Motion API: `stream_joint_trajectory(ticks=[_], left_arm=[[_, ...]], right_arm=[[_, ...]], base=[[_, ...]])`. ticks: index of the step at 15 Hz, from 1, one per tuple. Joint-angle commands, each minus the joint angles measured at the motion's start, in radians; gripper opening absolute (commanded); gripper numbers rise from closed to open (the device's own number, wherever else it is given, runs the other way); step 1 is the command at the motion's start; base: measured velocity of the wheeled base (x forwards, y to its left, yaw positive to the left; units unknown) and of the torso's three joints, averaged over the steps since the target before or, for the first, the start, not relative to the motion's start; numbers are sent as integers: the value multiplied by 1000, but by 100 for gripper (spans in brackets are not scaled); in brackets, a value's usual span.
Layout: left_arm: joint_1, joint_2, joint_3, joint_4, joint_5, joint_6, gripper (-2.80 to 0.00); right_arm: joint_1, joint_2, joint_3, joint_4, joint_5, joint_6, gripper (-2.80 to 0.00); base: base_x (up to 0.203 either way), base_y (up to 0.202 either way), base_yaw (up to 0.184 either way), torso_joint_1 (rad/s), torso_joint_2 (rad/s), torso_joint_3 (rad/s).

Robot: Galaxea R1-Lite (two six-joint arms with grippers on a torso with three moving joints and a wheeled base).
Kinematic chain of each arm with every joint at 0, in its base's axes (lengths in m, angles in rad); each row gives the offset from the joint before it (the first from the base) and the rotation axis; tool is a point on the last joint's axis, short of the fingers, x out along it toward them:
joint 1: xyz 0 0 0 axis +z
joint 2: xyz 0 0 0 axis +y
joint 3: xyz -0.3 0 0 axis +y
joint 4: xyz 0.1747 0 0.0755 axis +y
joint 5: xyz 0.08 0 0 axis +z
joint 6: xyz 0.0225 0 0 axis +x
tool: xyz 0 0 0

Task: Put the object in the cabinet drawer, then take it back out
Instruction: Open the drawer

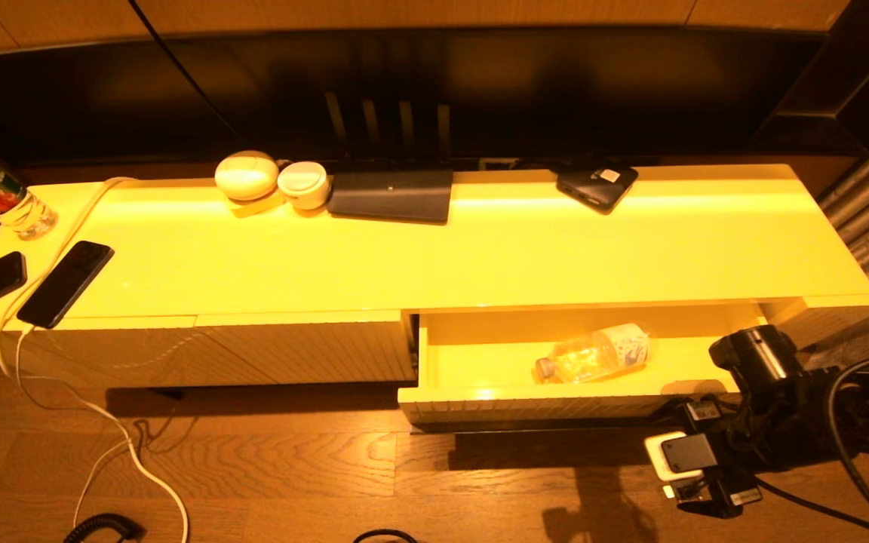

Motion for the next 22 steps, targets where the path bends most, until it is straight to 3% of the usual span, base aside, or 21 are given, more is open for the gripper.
stream_joint_trajectory(ticks=[1, 2, 5, 7, 10, 14, 16, 19, 22], left_arm=[[0, 0, 3, 0, 2, 0, -280], [0, 0, 3, 0, 2, 0, -280], [0, 0, 2, 0, 2, 0, -280], [0, 0, 2, 0, 0, 0, -280], [0, 0, 2, 0, 2, 0, -280], [0, 0, 2, 0, 2, 0, -280], [0, 0, 3, 0, 2, 0, -280], [0, 0, 3, 0, 0, 0, -280], [0, 0, 2, 0, 2, 0, -280]], right_arm=[[-18, -266, 35, 114, -1, -7, 0], [-29, -348, 52, 186, -2, -8, -280], [-76, -536, 68, 387, -2, -4, -280], [-144, -606, 46, 449, 0, 16, -280], [-155, -645, 31, 488, 1, 180, -280], [-155, -649, 13, 500, 1, 234, -280], [-126, -609, -22, 500, 1, 364, -280], [-56, -532, -104, 522, 0, 638, -280], [2, -362, -261, 546, -5, 1009, -280]], base=[[0, 0, 0, 0, 0, 0], [0, 0, 0, 0, 0, 0], [0, 0, 0, 0, 0, 0], [0, 0, 0, 0, 0, 0], [0, 0, 0, 0, 0, 0], [0, 0, 0, 0, 0, 0], [0, 0, 0, 0, 0, 0], [0, 0, 0, 0, 0, 0], [0, 0, 0, 0, 0, 0]])
